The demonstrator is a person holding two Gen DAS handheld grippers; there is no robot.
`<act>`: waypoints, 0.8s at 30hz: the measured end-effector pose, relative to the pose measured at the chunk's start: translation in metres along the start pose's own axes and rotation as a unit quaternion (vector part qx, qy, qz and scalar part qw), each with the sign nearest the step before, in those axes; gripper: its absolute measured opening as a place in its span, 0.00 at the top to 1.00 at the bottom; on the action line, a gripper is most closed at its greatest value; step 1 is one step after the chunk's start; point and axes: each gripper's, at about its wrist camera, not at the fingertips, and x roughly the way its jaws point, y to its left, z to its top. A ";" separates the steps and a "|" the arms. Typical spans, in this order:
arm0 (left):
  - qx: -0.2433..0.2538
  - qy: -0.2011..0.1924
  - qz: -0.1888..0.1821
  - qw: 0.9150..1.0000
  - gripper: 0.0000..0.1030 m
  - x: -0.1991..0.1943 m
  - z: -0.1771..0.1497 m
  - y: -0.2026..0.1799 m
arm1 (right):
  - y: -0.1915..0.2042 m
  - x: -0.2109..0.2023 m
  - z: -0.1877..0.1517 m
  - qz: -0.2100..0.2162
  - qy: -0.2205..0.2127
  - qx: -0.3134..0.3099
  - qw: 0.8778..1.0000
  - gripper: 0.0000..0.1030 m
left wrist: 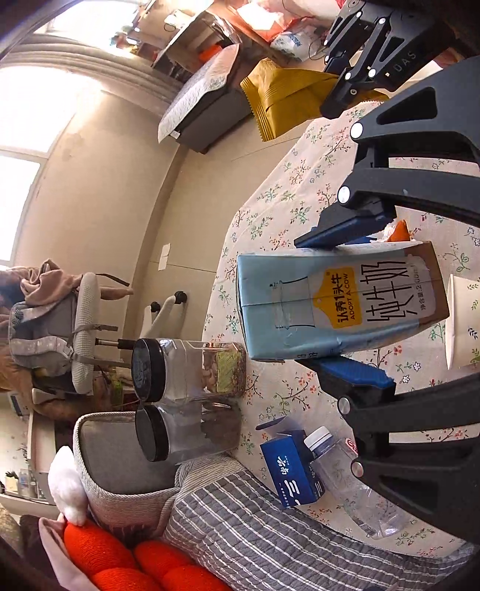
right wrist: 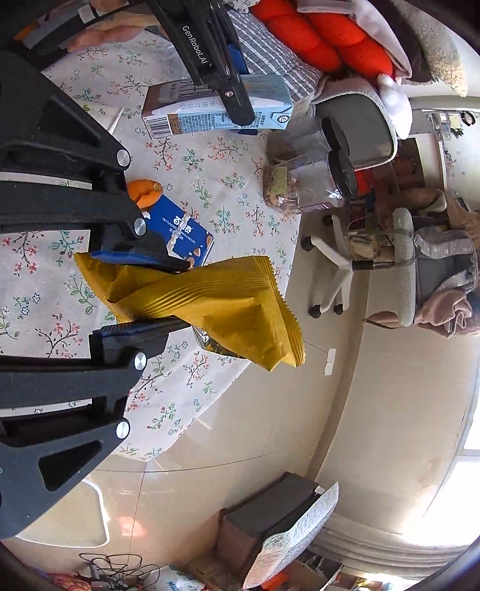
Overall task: Collect trash
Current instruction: 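Carry the milk carton and yellow packet with both tools over the white bin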
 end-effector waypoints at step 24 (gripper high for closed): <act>0.088 -0.037 -0.058 0.994 0.47 -0.036 -0.048 -0.135 | -0.103 -0.070 -0.066 -0.134 -0.083 0.100 0.982 0.76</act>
